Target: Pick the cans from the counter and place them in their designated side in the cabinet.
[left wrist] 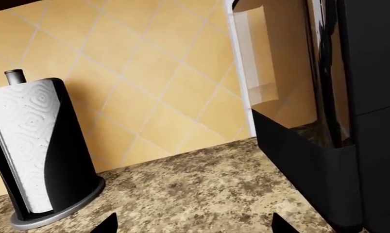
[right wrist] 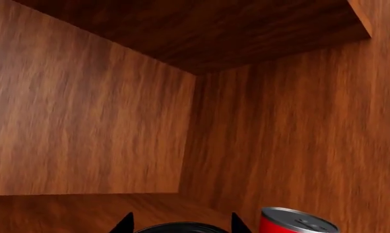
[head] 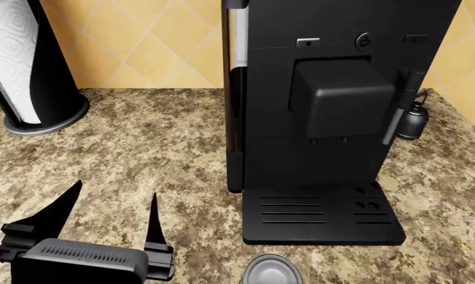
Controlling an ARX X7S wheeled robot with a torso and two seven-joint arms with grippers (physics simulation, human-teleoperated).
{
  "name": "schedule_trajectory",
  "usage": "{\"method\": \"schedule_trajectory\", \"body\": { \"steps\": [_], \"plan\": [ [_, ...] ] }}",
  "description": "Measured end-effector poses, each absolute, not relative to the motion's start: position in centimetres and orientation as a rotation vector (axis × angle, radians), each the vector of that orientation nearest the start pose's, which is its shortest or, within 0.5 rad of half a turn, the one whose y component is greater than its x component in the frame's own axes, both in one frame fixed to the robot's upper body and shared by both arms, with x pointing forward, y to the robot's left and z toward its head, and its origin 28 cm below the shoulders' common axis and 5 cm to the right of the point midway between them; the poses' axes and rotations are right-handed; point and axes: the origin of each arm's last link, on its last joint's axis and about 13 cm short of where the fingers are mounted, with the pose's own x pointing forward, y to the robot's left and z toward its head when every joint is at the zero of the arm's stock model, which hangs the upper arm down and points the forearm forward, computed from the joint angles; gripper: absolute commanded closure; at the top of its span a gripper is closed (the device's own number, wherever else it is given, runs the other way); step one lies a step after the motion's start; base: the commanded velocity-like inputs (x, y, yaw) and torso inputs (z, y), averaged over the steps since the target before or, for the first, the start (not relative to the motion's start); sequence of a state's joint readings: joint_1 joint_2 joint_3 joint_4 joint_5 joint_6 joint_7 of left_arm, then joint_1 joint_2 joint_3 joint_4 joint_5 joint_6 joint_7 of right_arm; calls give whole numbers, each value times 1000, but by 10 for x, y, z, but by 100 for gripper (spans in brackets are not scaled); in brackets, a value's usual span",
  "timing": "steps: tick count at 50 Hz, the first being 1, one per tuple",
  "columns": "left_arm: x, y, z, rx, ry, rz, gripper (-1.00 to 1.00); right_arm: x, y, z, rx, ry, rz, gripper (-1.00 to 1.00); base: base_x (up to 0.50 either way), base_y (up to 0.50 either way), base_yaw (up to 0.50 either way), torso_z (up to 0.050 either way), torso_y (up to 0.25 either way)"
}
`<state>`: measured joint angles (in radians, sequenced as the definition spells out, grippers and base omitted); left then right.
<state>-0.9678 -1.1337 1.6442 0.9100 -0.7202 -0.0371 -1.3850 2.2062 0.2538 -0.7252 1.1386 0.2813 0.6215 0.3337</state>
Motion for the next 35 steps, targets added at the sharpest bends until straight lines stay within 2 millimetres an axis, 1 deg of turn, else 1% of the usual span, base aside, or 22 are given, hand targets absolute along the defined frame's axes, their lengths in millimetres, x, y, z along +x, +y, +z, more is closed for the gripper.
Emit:
{"method": "schedule_trajectory", "body": {
  "steps": [8,21,22,35],
  "plan": [
    [129,217,158,236,-156,-39,-100,338,-184,527,-293,-415,-636,100,1,0,1,0,0],
    [128,214,158,251,-151,-38,-100,338,-189,525,-175,-448,-598,100,1,0,0,0,0],
    [128,214,158,252,-151,-38,-100,337,-189,525,-169,-449,-595,-100,0,0,0,0,0],
    [127,212,159,258,-151,-39,-100,336,-193,525,-151,-440,-554,-100,0,0,0,0,0]
  ]
}}
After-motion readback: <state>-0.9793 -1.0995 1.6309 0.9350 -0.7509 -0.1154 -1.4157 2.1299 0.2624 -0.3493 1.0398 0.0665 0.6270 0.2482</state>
